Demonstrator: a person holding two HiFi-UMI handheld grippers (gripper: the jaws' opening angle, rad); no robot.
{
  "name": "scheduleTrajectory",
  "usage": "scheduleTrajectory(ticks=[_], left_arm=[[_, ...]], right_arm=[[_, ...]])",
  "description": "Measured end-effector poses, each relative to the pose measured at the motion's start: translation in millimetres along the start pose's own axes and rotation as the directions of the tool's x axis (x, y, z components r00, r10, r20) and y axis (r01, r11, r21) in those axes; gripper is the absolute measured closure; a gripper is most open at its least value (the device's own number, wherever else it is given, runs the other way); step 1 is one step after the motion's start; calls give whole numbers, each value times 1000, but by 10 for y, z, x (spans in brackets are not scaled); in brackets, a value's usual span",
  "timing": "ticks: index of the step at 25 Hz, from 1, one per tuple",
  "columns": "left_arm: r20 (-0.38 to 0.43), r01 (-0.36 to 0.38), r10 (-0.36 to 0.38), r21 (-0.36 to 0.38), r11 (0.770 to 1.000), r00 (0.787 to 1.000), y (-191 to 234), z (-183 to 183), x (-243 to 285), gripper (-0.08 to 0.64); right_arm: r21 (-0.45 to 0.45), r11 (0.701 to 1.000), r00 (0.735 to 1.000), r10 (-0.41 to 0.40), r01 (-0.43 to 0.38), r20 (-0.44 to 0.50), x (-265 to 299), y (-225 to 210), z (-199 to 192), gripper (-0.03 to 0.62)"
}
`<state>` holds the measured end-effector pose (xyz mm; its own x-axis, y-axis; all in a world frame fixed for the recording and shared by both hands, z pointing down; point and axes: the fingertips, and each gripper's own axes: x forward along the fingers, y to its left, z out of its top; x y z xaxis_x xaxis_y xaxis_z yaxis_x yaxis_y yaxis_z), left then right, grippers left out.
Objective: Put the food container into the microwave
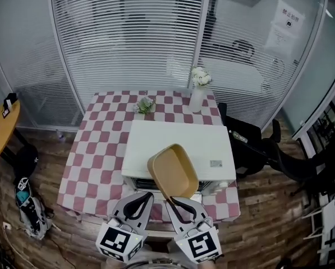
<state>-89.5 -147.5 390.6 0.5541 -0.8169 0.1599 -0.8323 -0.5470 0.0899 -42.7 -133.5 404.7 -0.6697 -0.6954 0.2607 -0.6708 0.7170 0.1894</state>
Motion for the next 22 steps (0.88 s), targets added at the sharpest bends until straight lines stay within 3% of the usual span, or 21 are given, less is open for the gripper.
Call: scheduleTrajectory(ticks=[13,22], left_arm=[[-78,-80,76,-59,995,994,379,-313,-204,546],[-169,-180,167,-64,982,971,741,-670,-476,546]], right_arm=[[-89,990,989,104,-113,-102,35,436,-192,580],[-131,958,957,229,-254,-181,86,819,-498,580]])
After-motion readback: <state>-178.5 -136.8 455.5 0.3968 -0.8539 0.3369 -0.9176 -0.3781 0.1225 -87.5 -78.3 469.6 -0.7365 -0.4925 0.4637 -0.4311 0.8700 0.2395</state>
